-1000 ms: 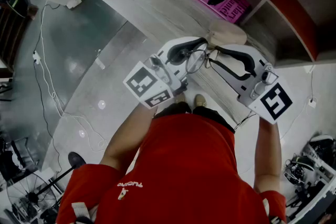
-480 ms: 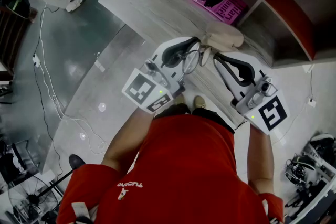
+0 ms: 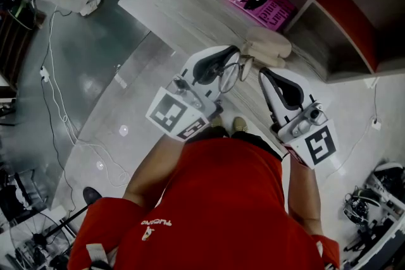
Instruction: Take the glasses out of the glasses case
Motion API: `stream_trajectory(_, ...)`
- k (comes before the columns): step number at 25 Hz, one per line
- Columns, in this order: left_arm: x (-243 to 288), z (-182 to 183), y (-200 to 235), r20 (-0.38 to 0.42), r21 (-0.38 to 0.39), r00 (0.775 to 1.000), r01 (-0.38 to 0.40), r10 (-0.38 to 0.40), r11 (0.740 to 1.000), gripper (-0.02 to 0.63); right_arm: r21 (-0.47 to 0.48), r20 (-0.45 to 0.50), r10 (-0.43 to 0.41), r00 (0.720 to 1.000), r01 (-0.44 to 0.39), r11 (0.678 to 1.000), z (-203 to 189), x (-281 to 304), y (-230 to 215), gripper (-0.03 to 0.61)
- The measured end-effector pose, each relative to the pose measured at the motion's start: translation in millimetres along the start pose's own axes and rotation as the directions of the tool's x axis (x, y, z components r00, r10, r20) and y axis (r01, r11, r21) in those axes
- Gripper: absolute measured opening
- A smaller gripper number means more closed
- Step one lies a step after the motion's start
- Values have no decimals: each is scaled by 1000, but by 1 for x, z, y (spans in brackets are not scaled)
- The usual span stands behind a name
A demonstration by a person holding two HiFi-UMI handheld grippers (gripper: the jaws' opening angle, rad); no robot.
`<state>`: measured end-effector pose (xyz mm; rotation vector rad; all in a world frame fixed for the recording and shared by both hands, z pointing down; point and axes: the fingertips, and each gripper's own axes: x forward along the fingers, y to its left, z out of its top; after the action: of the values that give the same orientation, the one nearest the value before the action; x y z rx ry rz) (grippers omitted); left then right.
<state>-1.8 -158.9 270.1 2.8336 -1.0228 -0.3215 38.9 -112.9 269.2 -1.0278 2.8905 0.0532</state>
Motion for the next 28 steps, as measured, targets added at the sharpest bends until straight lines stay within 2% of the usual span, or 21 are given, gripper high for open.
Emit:
stream_trajectory(10, 3, 1, -4, 0, 5, 1000, -5, 5, 1000, 20, 31, 3, -27, 1000, 27, 999, -4, -6, -6, 4)
stream_trajectory(28, 1, 3, -2, 4, 7, 1000, -19, 18, 1000, 20, 37, -3, 2, 1000, -2, 999, -8, -4, -4, 3)
